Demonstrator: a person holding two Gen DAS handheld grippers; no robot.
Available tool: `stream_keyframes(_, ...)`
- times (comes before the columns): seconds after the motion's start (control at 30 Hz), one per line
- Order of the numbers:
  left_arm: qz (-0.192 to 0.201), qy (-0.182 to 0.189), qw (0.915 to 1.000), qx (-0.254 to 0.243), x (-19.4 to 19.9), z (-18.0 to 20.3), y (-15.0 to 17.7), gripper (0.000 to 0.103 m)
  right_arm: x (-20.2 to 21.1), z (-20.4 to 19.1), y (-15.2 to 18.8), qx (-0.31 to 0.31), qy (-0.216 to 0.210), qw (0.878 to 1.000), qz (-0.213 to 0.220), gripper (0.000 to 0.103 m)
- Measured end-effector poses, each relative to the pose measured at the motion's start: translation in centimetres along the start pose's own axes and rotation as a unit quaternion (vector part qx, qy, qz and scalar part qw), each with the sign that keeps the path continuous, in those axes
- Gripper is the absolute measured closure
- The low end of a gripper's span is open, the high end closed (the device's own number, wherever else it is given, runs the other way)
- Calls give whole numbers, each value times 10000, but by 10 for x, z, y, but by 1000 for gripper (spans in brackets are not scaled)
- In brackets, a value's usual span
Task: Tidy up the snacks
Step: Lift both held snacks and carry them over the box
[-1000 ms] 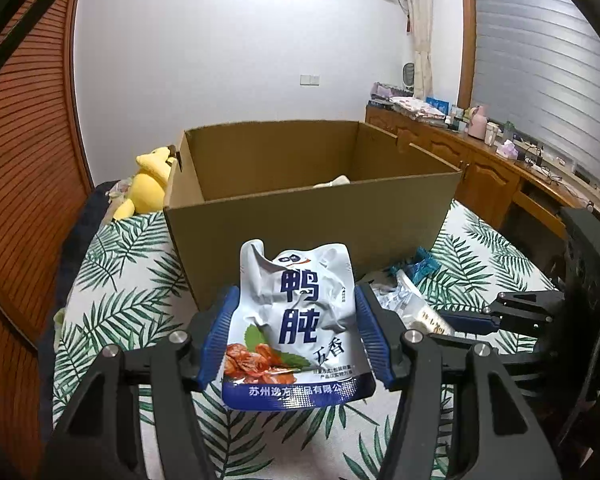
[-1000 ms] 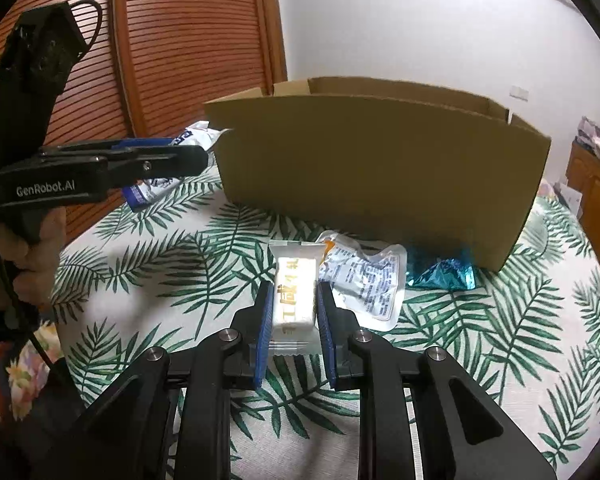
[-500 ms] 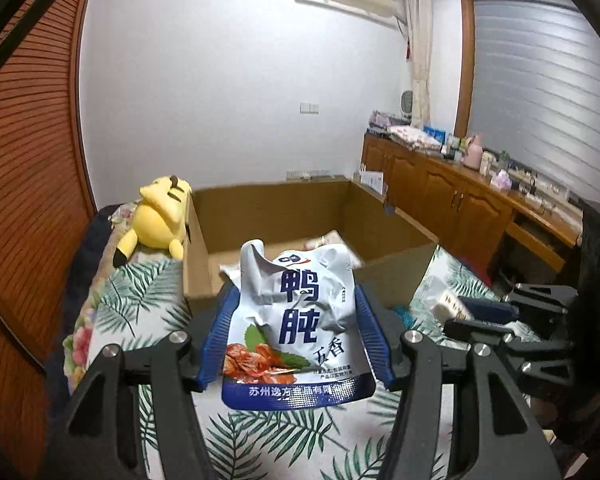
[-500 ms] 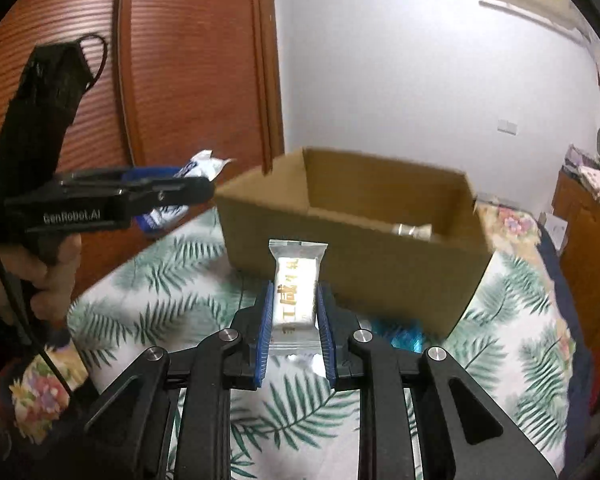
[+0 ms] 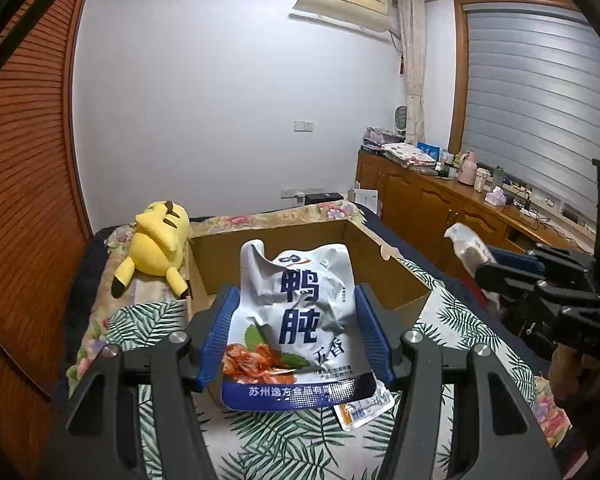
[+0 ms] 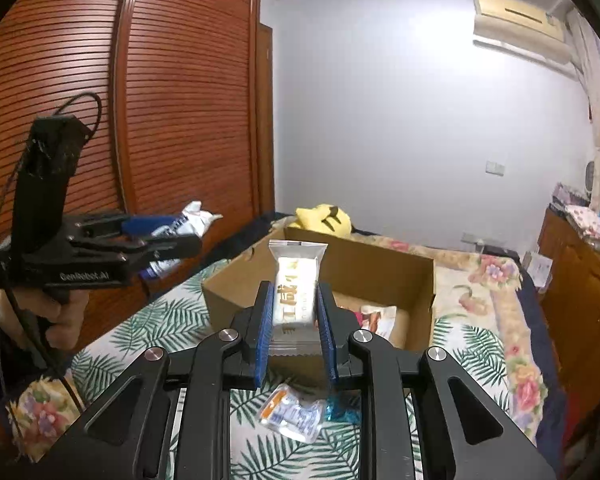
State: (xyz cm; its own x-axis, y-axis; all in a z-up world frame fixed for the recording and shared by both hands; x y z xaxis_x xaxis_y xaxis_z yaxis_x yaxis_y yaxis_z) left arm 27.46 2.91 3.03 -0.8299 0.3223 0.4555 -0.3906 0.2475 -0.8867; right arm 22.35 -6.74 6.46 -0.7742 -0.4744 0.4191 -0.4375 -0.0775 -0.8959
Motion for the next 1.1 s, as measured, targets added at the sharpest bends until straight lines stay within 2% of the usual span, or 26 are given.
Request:
stream_keyframes(0.27, -191, 104, 9996, 159, -52, -14, 3, 45, -21, 14, -7, -23, 57, 10000, -47, 83)
stream_keyframes(0.47, -543, 169, 9980, 276, -96, -20, 14, 45, -48, 30, -3, -34, 81, 9998, -160, 83)
stream_keyframes(0.63, -885, 147, 9958, 177, -128, -21, 18, 45, -79, 41, -1, -23, 87, 9993, -363, 83)
stream_keyframes(0.8, -1046, 164, 9943, 86, -144, -14, 19, 45, -109, 47, 3, 13, 94, 9985, -546, 83)
stream_keyframes(1.1, -1495, 104, 9887, 40, -172, -11, 27, 45, -166, 59, 21, -139, 120, 9928, -1182, 83)
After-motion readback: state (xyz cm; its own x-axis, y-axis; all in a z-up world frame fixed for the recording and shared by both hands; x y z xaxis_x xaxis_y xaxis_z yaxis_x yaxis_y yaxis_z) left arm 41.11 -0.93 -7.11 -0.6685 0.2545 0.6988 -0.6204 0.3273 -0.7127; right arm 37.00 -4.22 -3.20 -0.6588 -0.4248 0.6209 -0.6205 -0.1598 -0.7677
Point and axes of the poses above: each gripper's, at about its wrist camera, not at the fingertips, and x roughly against the way its jaws point, z to its right, y to its underside, the point moved 6 cm from there along -x, roughly the way its jaws point, and after that the axes turned 11 degrees about -x, right-handed, at the moved point
